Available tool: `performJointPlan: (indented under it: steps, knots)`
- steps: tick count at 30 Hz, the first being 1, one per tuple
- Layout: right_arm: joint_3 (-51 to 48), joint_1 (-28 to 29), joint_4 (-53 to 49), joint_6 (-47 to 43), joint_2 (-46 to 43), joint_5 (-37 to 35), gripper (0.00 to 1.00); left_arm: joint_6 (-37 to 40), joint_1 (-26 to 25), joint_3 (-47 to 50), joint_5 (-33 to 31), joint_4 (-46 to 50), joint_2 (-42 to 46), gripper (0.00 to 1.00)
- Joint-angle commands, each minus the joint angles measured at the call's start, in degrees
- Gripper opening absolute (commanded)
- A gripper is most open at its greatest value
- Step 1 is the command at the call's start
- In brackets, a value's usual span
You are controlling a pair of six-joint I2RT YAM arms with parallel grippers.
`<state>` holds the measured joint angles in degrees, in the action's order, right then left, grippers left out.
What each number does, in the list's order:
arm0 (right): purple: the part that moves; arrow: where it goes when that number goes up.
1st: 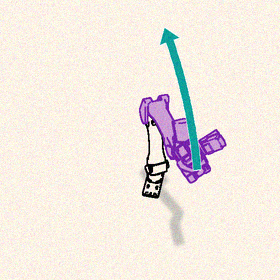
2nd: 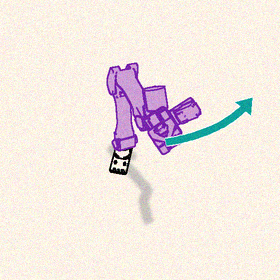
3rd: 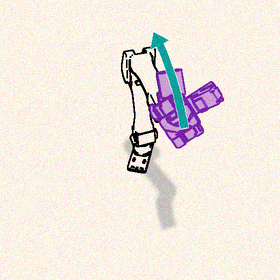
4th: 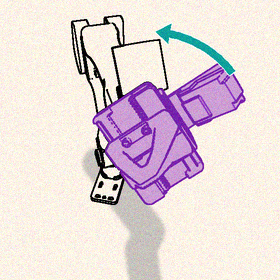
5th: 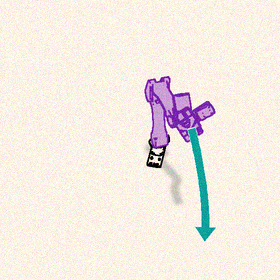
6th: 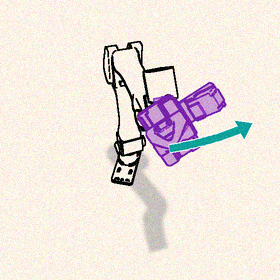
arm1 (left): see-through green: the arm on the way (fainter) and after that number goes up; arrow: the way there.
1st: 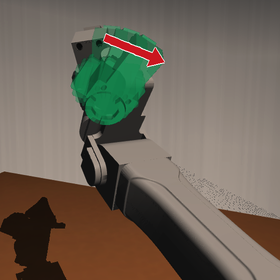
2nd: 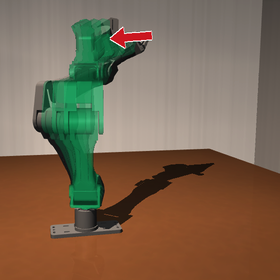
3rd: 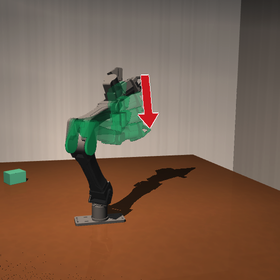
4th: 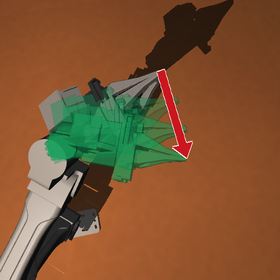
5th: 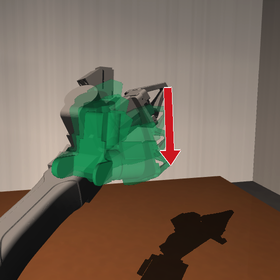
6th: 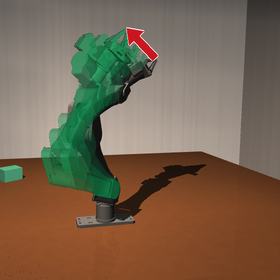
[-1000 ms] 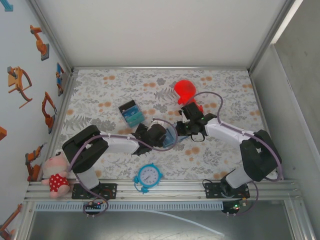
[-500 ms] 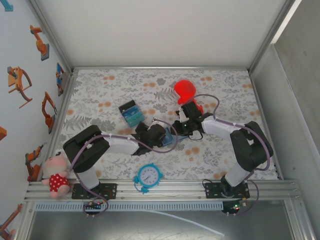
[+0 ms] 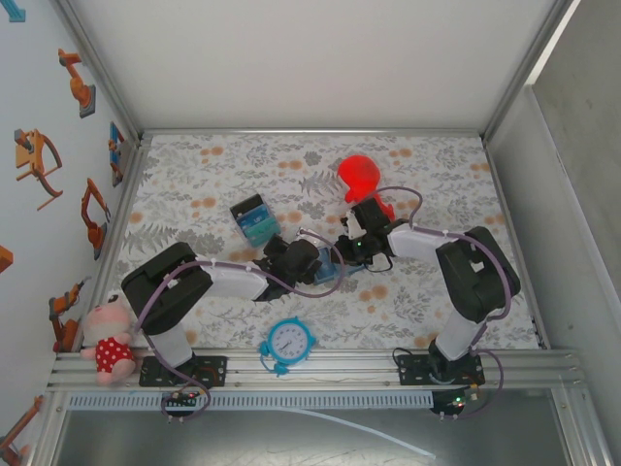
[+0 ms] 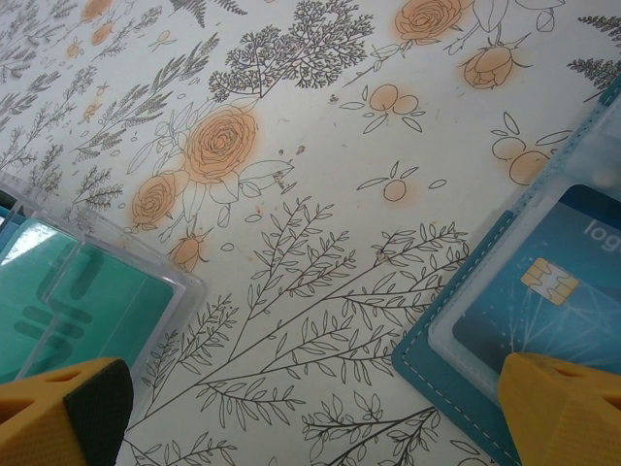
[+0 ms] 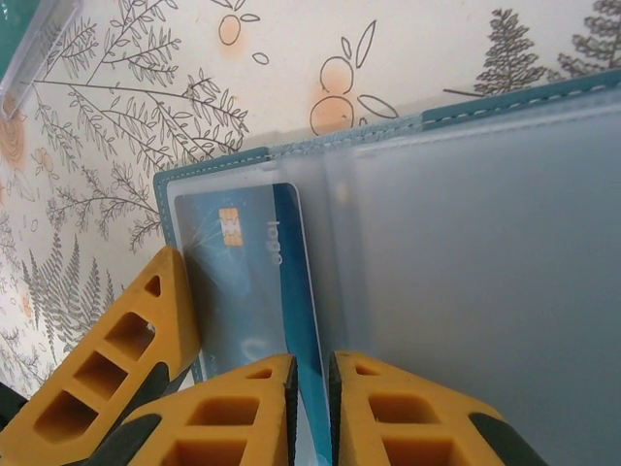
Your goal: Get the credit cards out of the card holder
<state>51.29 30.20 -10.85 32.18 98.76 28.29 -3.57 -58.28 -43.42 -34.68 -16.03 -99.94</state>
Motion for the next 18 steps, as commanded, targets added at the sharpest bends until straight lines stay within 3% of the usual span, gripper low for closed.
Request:
performJointPlan:
  steps: [1,18]
  knots:
    - [0.4,-0.6,1.2,0.3,0.9,1.2,0.17,1.5,0.5,0.9,1.0,1.8,0.0,0.97]
    - [-2.0,-0.6,4.8,1.0,2.3,6.0,0.12,1.7,0.6,-0.3,1.7,3.8,-0.5,0.97]
